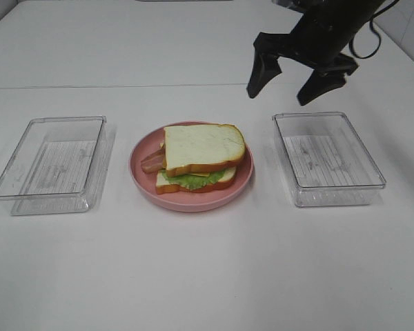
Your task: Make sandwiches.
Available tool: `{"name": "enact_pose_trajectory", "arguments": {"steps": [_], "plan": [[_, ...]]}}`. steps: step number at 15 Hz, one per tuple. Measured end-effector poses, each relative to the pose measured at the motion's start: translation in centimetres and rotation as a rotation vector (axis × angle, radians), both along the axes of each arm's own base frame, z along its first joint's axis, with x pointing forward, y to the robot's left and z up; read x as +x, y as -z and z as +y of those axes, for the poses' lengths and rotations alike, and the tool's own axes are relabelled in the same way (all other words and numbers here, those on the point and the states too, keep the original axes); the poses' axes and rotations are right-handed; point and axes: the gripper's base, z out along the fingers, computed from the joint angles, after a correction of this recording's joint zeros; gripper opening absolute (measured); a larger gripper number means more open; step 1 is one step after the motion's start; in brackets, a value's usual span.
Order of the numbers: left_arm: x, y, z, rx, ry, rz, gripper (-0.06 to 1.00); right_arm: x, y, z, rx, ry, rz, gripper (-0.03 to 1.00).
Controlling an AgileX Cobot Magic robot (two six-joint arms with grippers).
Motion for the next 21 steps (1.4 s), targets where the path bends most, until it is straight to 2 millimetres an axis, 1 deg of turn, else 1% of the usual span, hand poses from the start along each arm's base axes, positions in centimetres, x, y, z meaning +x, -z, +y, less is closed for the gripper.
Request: {"name": "enact_pose_trajectory", "arguments": {"steps": [2,3,6,8,10,11,12,13,14,15,17,18,19,20,21], "plan": [[0.0,0.0,0.0,0.0,0.0,0.0,0.98,-0.5,-1.2,-2.2,-0.163,0.041,0.001,0.92],[0.0,0.0,0.0,0.0,0.0,0.0,0.98,-0.6,-1.5,-3.7,-0.213,0.066,0.012,0.92],[0.0,0.0,0.0,0.003,0.001,0.0,0.98,-0.2,-2.1,-9.9,-0.245,0.201,0.028,0.92],[0.0,0.0,0.0,0.003,0.001,0.0,0.98,-0.5,-2.7,-11.6,-0.259,0.238,0.031,0.92],[0.0,0.0,0.0,0.003,0.001,0.0,0.98,-2.0,-3.7,-11.7,-0.257,0.241,0.02,0.92],[0.0,0.0,0.0,0.003,0.001,0.0,0.98,-3.2,-4.4,-11.6,-0.252,0.243,0.009,0.92],[0.0,0.0,0.0,0.003,0.001,0.0,0.98,-6.9,-5.5,-11.6,-0.245,0.249,-0.018,0.92],[0.0,0.0,0.0,0.003,0.001,0.0,0.98,-9.1,-5.8,-11.5,-0.243,0.253,-0.037,0.92],[0.0,0.0,0.0,0.003,0.001,0.0,0.98,-10.2,-6.4,-11.5,-0.24,0.257,-0.063,0.92],[0.0,0.0,0.0,0.003,0.001,0.0,0.98,-12.6,-7.3,-11.5,-0.235,0.263,-0.111,0.92],[0.0,0.0,0.0,0.003,0.001,0.0,0.98,-17.3,-7.9,-11.5,-0.227,0.273,-0.178,0.92],[0.0,0.0,0.0,0.003,0.001,0.0,0.98,-18.6,-8.0,-11.5,-0.225,0.275,-0.194,0.92],[0.0,0.0,0.0,0.003,0.001,0.0,0.98,-21.0,-8.1,-11.5,-0.221,0.279,-0.223,0.92],[0.0,0.0,0.0,0.003,0.001,0.0,0.98,-25.1,-7.9,-11.4,-0.213,0.285,-0.28,0.92],[0.0,0.0,0.0,0.003,0.001,0.0,0.98,-27.1,-7.5,-11.4,-0.209,0.288,-0.307,0.92]]}}
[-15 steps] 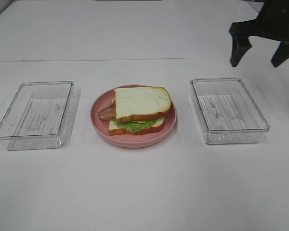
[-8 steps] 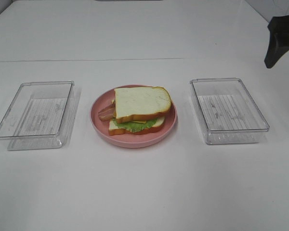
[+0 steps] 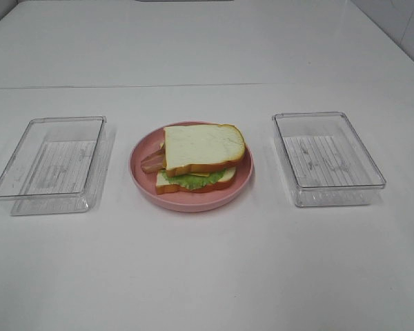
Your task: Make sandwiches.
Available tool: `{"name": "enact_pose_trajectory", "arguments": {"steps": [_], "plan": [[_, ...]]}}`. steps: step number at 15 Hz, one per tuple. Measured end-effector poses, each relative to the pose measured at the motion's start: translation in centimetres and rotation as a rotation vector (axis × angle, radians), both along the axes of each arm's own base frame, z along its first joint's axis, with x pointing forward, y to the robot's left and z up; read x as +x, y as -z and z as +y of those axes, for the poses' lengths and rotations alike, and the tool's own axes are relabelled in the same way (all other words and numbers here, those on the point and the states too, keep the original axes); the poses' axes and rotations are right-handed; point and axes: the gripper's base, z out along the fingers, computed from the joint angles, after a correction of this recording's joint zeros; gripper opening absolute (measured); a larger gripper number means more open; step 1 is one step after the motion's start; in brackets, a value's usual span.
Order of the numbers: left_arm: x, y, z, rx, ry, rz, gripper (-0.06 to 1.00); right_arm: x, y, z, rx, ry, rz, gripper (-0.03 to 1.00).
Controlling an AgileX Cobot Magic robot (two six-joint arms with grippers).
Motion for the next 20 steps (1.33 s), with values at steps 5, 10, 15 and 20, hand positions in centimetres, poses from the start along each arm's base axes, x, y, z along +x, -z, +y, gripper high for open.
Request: {"name": "enact_pose_trajectory", "arguments": {"steps": [5,10,15,20], "plan": [[0.0,0.0,0.0,0.0,0.0,0.0,0.98,-7.5,1.3,0.1,0.001,-0.003,-0.148,0.92],[0.0,0.0,0.0,0.0,0.0,0.0,0.98,-12.6,4.1,-0.3,-0.045,0.005,-0.293,0.92],[0.0,0.0,0.0,0.0,0.0,0.0,0.98,-15.2,4.6,-0.6,-0.082,0.021,-0.428,0.92],[0.0,0.0,0.0,0.0,0.0,0.0,0.98,-15.2,4.7,-0.6,-0.087,0.023,-0.43,0.92]]}}
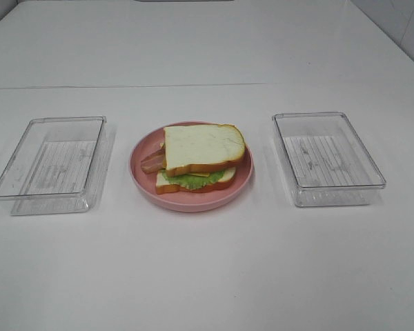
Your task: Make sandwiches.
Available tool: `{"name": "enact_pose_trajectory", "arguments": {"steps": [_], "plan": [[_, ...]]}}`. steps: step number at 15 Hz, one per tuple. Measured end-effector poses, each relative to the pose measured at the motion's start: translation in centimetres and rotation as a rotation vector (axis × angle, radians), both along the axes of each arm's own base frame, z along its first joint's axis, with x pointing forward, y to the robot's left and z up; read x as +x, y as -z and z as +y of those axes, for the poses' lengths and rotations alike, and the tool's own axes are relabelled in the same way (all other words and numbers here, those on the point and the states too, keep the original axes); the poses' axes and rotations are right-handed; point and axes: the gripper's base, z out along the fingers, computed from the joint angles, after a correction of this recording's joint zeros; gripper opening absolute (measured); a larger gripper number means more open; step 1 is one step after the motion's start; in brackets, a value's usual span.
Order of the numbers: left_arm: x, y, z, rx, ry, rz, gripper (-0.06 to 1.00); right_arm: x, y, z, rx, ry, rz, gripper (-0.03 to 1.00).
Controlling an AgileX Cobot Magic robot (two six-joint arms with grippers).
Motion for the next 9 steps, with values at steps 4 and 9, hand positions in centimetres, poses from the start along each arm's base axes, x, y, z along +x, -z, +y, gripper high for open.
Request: {"name": "enact_pose_trajectory", "arguments": {"steps": [4,9], "plan": [[0.0,0.0,0.0,0.0,0.0,0.0,0.98,0.0,0.0,0.05,0.005,-0.003,0.0,0.92],[0.0,0.0,0.0,0.0,0.0,0.0,0.98,0.0,0.0,0.05,0.005,-0.003,0.0,0.92]]}}
